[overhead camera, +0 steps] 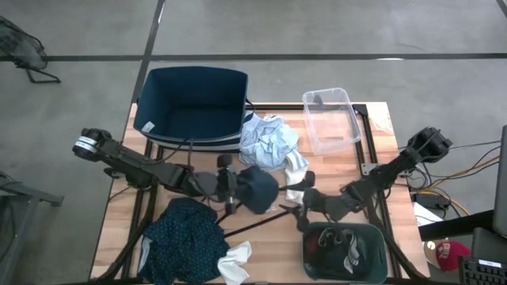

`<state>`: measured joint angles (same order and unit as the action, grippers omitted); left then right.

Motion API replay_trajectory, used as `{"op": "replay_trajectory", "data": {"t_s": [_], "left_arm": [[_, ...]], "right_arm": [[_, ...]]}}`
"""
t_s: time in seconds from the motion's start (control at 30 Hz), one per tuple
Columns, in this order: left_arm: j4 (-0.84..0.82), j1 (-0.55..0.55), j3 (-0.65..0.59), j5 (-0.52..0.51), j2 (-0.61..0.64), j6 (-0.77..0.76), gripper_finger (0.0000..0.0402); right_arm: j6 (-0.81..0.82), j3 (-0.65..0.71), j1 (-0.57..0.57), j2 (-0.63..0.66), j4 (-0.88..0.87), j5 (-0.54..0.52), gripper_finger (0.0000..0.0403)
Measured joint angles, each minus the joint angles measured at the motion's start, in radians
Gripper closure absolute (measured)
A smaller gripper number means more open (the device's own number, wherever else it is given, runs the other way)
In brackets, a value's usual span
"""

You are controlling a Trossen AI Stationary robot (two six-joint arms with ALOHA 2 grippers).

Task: Pick & Place Cloths
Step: Put the gray shorts into the green bin

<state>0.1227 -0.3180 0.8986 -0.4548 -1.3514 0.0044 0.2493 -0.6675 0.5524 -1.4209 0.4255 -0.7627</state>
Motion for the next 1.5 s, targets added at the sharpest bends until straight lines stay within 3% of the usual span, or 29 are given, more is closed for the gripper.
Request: {"op": "replay_trajectory", "data": {"t_s": [0.17,0.3,0.77,0.9,1.03,1.27,1.5], "left_arm": [[0.074,0.000,-0.010,0.118,0.000,0.000,0.0388],[0.153,0.000,-0.020,0.224,0.000,-0.006,0.0387],[0.208,0.000,-0.045,0.274,0.000,-0.013,0.0386],[0.237,0.000,-0.054,0.338,0.000,-0.017,0.0386],[0.242,0.000,-0.054,0.342,0.000,-0.017,0.0386],[0.242,0.000,-0.054,0.337,0.000,-0.031,0.0385],[0.233,-0.001,-0.055,0.328,-0.002,-0.039,0.0382]], "right_arm": [[-0.051,-0.080,-0.018,-0.079,-0.002,0.001,0.0054],[-0.101,-0.140,-0.035,-0.143,-0.001,0.002,0.0038],[-0.261,-0.334,-0.060,-0.310,-0.003,0.003,0.0089],[-0.299,-0.367,-0.062,-0.316,-0.004,0.004,0.0119],[-0.309,-0.386,-0.062,-0.316,-0.007,0.005,0.0178],[-0.279,-0.382,-0.061,-0.316,-0.013,0.012,0.0359],[-0.131,-0.412,-0.055,-0.293,-0.215,0.004,0.0374]]}}
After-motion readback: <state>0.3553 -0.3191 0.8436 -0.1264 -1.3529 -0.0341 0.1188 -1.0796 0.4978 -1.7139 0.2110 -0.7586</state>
